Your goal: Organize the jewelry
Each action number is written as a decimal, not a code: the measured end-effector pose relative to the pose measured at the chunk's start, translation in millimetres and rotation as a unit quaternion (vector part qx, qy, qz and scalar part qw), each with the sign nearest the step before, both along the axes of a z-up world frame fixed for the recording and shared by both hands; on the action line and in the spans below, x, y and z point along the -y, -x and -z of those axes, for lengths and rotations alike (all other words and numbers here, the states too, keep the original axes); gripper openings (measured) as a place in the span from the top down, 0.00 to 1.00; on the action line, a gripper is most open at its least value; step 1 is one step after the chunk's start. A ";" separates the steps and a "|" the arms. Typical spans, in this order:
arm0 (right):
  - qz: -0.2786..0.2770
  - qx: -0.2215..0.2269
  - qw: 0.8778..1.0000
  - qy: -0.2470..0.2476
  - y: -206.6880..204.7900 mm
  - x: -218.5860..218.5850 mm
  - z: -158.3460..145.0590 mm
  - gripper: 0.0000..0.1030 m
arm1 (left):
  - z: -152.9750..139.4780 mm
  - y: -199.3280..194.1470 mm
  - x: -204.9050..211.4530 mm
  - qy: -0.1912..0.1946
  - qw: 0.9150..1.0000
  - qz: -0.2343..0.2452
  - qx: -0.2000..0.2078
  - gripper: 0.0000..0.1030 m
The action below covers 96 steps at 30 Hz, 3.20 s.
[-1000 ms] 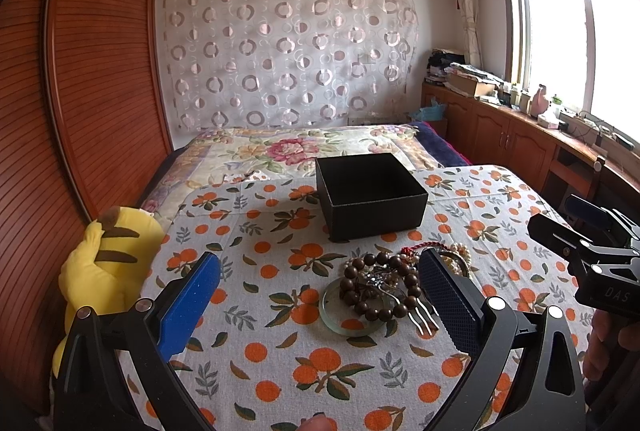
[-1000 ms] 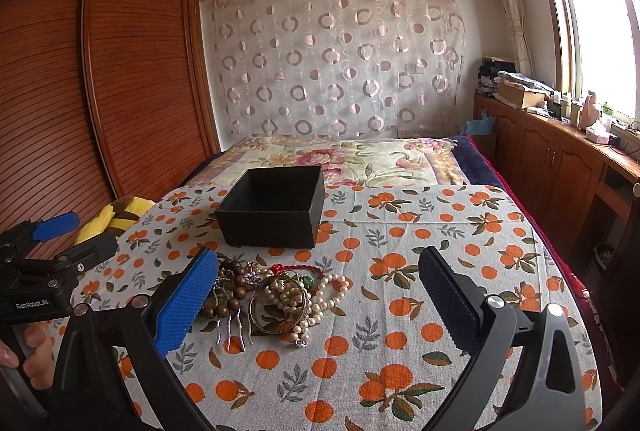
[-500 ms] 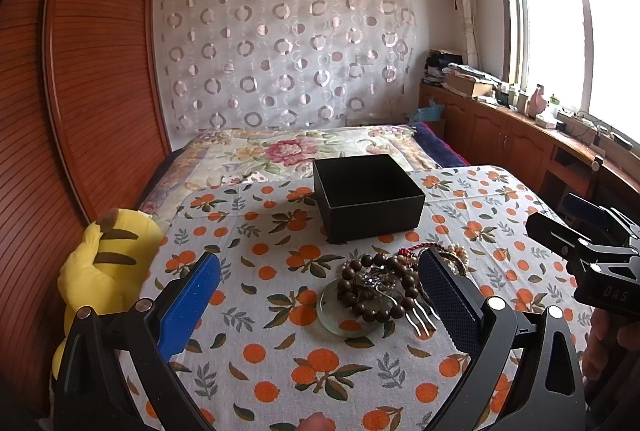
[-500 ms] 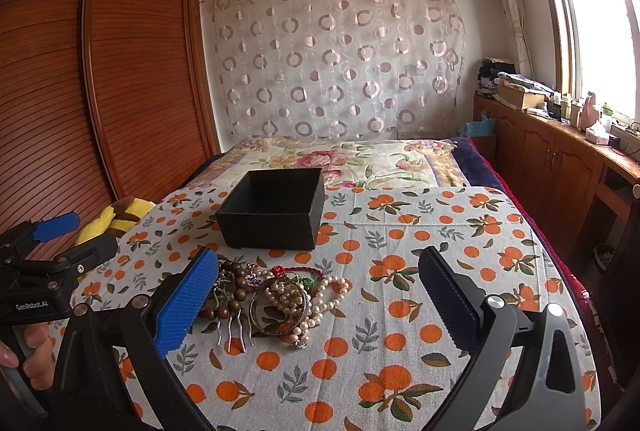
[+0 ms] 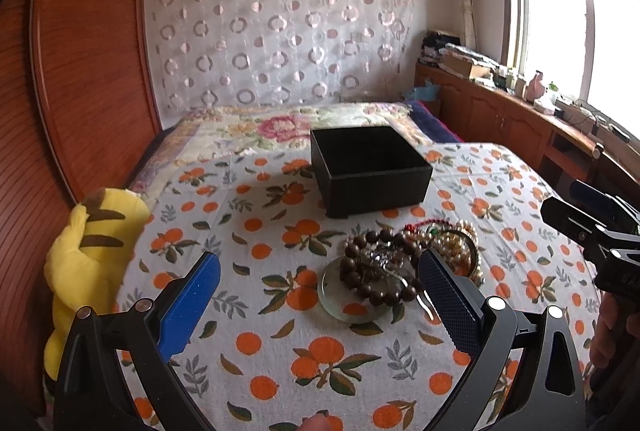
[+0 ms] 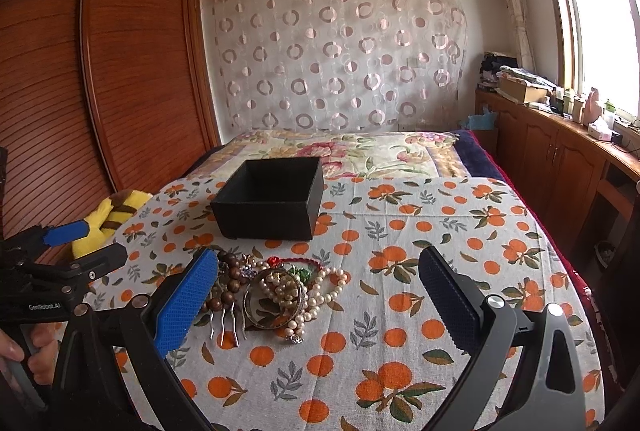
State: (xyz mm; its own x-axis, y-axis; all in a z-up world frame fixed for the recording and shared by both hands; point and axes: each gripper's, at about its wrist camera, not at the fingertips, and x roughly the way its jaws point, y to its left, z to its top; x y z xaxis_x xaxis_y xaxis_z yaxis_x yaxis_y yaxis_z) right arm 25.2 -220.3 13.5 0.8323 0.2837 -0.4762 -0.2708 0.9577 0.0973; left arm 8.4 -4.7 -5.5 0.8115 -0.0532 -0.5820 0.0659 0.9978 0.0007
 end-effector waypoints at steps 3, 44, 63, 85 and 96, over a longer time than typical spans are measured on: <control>-0.015 -0.013 1.000 0.010 -7.1 -4.6 11.3 0.02 | 14.7 -9.4 -6.6 0.000 1.000 0.005 -0.019 0.07; -0.159 -0.145 0.973 0.086 -78.5 -33.7 72.9 0.92 | 60.5 -93.4 6.2 0.063 0.983 0.122 -0.122 0.80; -0.142 -0.117 0.980 0.071 -67.7 -17.0 56.4 0.92 | 46.9 -104.9 3.6 0.050 0.982 0.127 -0.127 0.96; -0.136 -0.101 0.983 0.066 -67.6 -17.2 49.8 0.92 | 9.5 -88.7 20.9 0.044 0.987 0.141 -0.066 0.88; -0.134 -0.071 0.986 0.065 -94.5 -23.5 25.0 0.92 | -39.9 -76.7 21.9 0.041 0.990 0.137 -0.001 0.88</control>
State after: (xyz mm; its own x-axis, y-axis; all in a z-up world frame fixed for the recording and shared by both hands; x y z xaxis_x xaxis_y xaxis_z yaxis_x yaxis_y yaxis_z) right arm 119.7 -196.8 -11.5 0.6584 0.4131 -0.6292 -0.5082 0.8606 0.0332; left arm 85.2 -26.6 34.4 0.7591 -0.3190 -0.5674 0.3342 0.9390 -0.0807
